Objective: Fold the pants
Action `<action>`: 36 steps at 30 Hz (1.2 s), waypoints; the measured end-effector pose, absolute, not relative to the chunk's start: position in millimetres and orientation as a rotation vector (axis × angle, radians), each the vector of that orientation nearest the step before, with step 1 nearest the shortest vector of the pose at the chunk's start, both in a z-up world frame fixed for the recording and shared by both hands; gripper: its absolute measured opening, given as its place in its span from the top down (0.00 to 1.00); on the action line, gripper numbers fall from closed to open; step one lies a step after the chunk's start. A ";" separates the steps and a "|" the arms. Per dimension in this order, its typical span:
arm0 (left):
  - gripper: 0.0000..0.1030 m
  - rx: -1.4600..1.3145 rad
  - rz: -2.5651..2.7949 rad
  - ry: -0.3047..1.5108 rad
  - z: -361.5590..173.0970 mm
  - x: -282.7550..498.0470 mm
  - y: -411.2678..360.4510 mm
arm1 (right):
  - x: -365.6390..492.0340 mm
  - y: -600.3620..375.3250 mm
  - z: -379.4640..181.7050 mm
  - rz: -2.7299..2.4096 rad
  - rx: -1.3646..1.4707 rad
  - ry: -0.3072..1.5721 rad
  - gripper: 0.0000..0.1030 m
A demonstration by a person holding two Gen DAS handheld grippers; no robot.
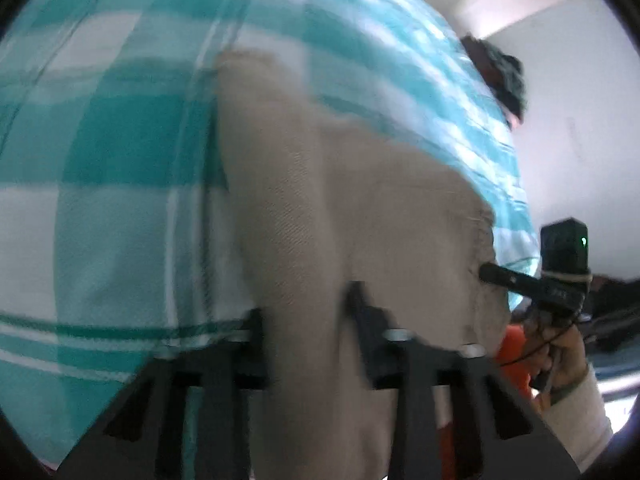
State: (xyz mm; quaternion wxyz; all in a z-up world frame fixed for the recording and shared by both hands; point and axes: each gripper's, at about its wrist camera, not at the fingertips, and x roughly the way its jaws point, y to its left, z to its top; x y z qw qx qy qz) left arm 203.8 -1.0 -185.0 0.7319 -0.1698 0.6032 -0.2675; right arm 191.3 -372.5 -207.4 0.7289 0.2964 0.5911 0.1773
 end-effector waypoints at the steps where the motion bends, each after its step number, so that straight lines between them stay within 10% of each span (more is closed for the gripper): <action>1: 0.87 -0.401 -0.612 1.311 -174.7 208.7 1.1 | 193.4 -369.4 -199.8 0.407 0.647 1.293 0.68; 9: 0.85 -0.341 -0.539 1.024 -68.2 293.3 35.9 | 273.4 -329.1 -96.8 0.575 0.545 1.083 0.73; 13: 0.12 -0.007 -0.261 0.848 -34.6 323.9 31.2 | 342.9 -324.8 -59.8 0.516 0.466 0.963 0.58; 14: 0.09 0.044 -0.214 0.802 -27.8 320.8 31.3 | 351.8 -329.4 -53.6 0.460 0.451 0.956 0.25; 15: 0.08 0.075 -0.194 0.775 -24.0 316.1 30.8 | 357.3 -333.9 -47.5 0.394 0.426 0.949 0.02; 16: 0.06 0.116 -0.157 0.745 -20.7 307.3 30.5 | 355.6 -337.0 -38.2 0.314 0.374 0.922 0.01; 36: 0.03 0.141 0.061 0.994 -67.4 170.6 26.5 | 168.5 -273.6 -50.3 0.143 -0.003 0.964 0.00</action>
